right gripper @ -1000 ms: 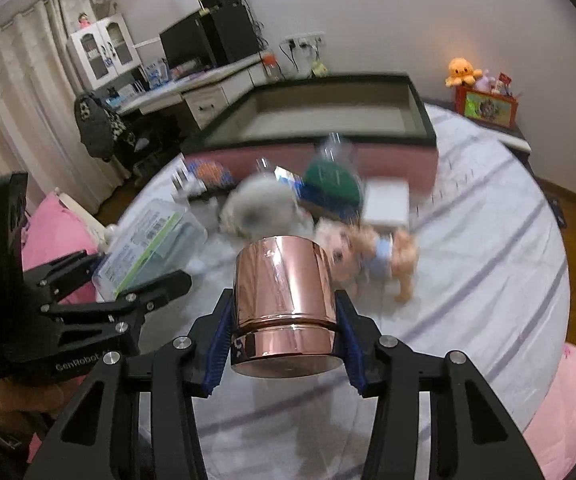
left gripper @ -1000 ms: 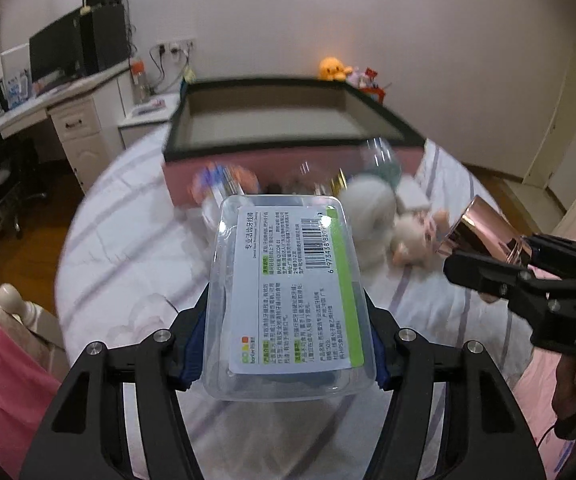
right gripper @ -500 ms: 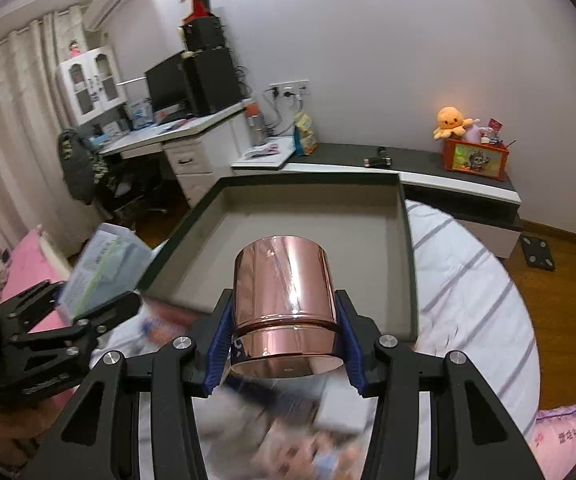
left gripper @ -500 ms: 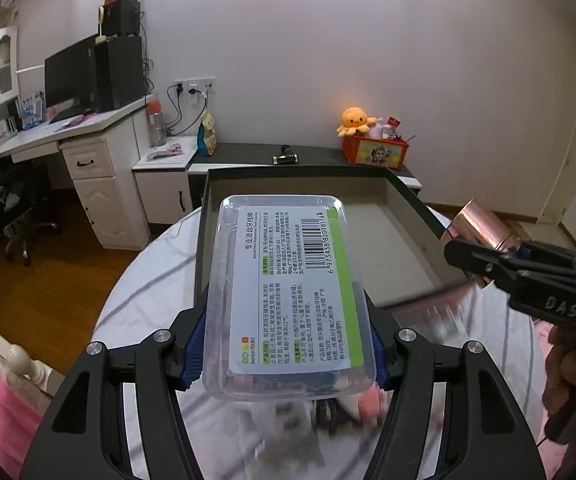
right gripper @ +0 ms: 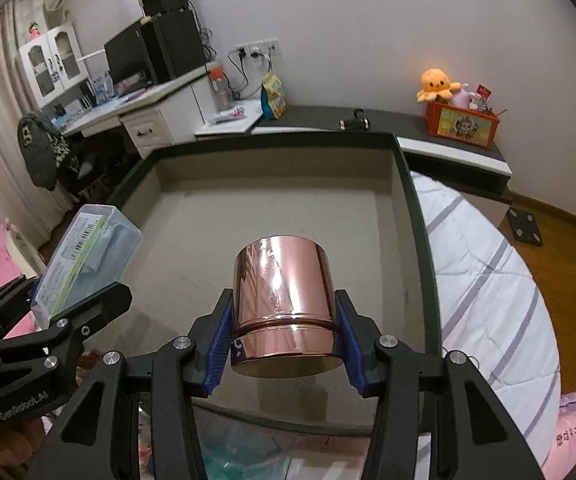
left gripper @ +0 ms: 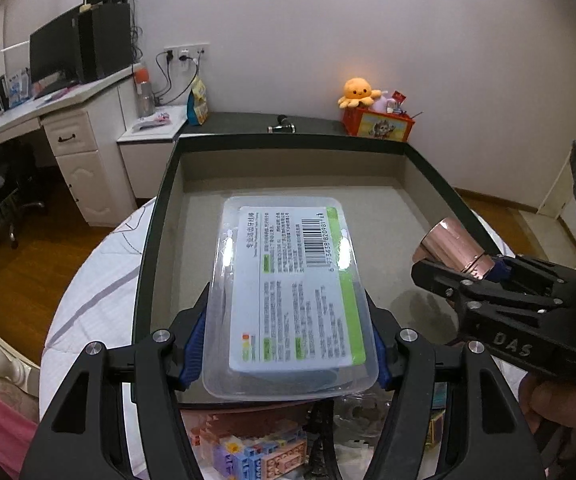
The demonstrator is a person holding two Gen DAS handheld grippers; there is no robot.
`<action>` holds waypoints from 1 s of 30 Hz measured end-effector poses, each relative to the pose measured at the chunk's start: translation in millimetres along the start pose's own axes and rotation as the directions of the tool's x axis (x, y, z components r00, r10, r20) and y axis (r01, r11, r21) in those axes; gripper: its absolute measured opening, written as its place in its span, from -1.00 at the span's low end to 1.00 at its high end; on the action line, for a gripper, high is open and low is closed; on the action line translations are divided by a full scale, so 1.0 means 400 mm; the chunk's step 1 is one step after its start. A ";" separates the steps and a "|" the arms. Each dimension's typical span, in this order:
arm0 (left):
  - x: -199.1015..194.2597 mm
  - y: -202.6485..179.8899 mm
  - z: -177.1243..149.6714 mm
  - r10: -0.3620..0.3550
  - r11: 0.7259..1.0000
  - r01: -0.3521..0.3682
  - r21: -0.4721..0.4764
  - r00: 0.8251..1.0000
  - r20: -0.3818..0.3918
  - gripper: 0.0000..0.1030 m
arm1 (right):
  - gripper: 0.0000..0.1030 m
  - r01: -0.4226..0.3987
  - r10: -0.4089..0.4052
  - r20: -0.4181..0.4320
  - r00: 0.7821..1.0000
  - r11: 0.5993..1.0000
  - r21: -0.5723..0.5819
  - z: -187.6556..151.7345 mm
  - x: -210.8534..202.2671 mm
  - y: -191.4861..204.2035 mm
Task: Organize rigid objects
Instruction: 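Lower the container and copper cup into the pink box and open both tools, then move both tools back toward the remaining items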
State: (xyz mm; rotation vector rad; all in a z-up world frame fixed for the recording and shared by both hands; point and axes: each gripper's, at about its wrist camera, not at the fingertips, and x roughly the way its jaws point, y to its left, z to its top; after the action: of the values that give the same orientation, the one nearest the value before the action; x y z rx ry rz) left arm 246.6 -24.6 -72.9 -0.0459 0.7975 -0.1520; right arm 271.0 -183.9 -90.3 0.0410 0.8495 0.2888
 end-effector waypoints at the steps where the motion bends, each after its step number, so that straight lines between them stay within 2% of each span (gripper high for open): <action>1: -0.004 0.001 -0.001 0.011 1.000 -0.011 -0.001 1.000 0.006 0.37 | -0.04 0.015 -0.015 0.002 1.000 1.000 -0.010 -0.002 0.001 0.004; 2: -0.010 -0.001 -0.002 0.017 1.000 -0.017 0.000 1.000 0.016 0.49 | 0.01 0.020 -0.019 0.010 1.000 1.000 -0.018 -0.003 -0.002 0.007; 3: -0.020 -0.001 -0.003 0.029 1.000 -0.029 -0.001 0.999 0.031 0.75 | 0.11 0.018 -0.018 0.012 1.000 1.000 -0.016 -0.005 -0.007 0.007; 4: -0.034 -0.001 -0.004 0.043 0.999 -0.043 -0.001 0.998 0.053 0.92 | 0.43 0.021 -0.021 0.016 1.000 1.000 -0.011 -0.004 -0.012 0.008; 5: -0.045 -0.003 -0.003 0.050 0.999 -0.050 0.002 0.996 0.069 0.96 | 0.65 0.033 -0.033 0.032 0.999 0.999 -0.006 -0.005 -0.024 0.007; 13: -0.141 0.019 -0.023 0.103 0.995 -0.100 -0.026 0.985 0.139 0.99 | 0.77 0.061 -0.064 0.087 0.994 0.997 0.040 -0.023 -0.116 0.004; 14: -0.154 0.022 -0.026 0.103 0.994 -0.099 -0.034 0.984 0.143 1.00 | 1.00 0.064 -0.069 0.101 0.993 0.997 0.052 -0.031 -0.136 0.006; 19: -0.234 0.025 -0.062 0.098 0.995 -0.093 -0.040 0.980 0.174 1.00 | 1.00 0.032 -0.047 0.160 0.986 0.995 0.093 -0.070 -0.225 0.016; 30: -0.381 -0.004 -0.137 0.101 0.995 -0.093 -0.047 0.970 0.220 1.00 | 1.00 0.032 -0.051 0.257 0.965 0.996 0.077 -0.157 -0.396 0.063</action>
State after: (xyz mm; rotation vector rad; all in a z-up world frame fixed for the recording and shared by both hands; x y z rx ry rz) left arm 102.5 -1.9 -3.1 -0.0575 0.5770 -0.0380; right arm 119.4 -207.1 -11.9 0.1257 0.6002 0.2073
